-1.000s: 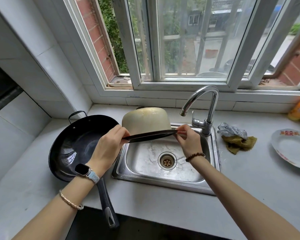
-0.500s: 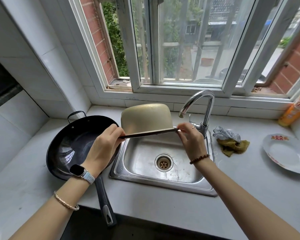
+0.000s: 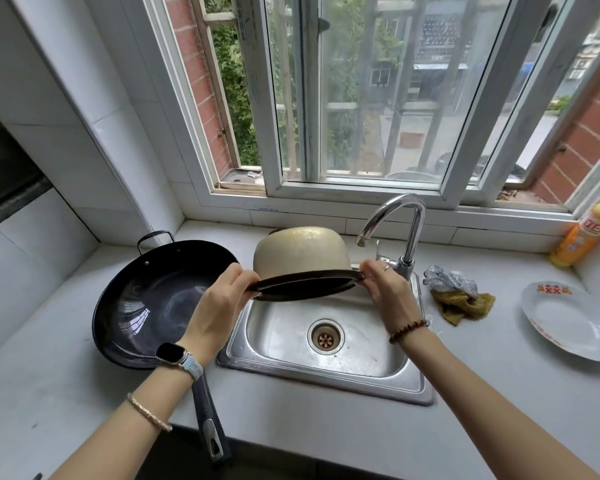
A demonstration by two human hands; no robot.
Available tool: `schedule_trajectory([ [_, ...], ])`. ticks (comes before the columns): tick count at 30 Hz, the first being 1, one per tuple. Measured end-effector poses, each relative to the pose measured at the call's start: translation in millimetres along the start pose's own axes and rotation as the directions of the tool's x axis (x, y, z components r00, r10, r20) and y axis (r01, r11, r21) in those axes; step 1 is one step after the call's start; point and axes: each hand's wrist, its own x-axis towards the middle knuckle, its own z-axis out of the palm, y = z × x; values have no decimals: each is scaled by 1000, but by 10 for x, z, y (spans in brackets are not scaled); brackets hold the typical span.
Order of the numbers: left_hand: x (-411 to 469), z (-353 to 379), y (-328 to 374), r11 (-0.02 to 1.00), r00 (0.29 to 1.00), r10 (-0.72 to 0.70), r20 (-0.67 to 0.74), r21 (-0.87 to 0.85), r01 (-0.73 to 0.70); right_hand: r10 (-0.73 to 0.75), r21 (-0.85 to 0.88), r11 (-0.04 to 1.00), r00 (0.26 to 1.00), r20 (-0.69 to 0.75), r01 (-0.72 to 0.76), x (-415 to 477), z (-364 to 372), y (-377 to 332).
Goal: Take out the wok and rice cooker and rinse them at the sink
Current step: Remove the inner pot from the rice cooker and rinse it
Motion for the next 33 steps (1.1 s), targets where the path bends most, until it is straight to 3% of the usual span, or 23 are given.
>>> schedule_trajectory([
  [4,27,-27,46,999,997,23,-70,-40,-26,-47,-27,999,995,-83,44,124,-135,-28],
  [10,55,-62,35,995,999,18,-30,-93,-21,-55,-33,998,997,-51,53,154,-187,-15],
  [28,118,-204,70,991,977,136,-164,6,-137,-134,-54,990,984,-117,128,152,-334,-193],
  [33,71,-163,79,990,981,141,-132,42,-137,-127,-127,985,988,-93,114,133,-336,-216],
])
